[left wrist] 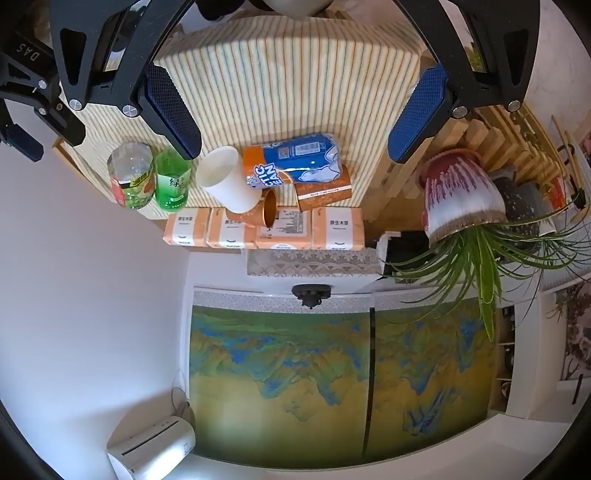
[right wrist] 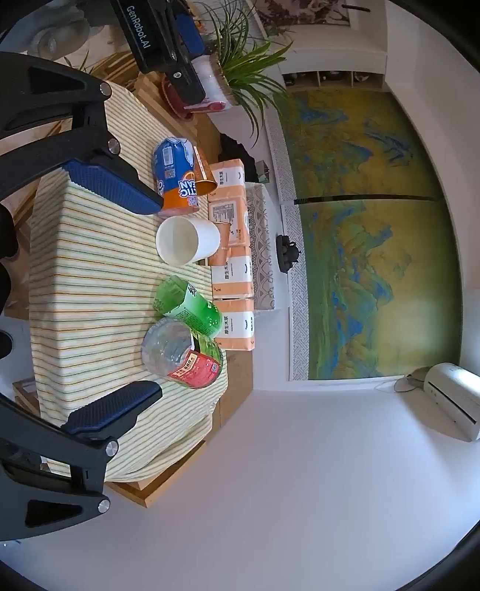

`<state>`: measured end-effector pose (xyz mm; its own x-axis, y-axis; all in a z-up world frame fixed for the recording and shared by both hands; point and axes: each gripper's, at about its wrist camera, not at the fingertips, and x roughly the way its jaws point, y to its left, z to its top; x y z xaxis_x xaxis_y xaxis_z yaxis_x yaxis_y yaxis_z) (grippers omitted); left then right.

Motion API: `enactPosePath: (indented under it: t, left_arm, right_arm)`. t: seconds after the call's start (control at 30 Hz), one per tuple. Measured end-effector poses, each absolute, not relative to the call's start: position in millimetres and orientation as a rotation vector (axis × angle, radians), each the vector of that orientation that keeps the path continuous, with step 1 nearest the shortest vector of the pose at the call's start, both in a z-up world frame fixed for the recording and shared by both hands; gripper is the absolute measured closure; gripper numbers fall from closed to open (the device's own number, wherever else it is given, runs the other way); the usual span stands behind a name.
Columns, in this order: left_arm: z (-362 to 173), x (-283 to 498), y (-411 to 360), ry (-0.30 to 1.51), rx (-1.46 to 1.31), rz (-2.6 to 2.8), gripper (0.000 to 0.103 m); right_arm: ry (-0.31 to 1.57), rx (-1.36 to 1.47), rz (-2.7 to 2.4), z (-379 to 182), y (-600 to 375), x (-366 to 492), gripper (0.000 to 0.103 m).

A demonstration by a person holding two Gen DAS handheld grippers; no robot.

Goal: Flip cup upside down

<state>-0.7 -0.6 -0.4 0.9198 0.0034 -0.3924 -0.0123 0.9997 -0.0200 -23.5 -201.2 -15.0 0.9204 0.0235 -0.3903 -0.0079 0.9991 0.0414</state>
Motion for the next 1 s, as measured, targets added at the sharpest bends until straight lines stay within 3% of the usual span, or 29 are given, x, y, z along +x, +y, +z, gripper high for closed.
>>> enactPosePath:
  t: [1.0]
  left_arm:
    - [-4.4, 3.7, 4.2, 0.413, -0.043, 0.030, 0.001]
  right_arm:
    - [0.401, 0.040, 0.001, -13.2, -205.8, -21.8, 0.013]
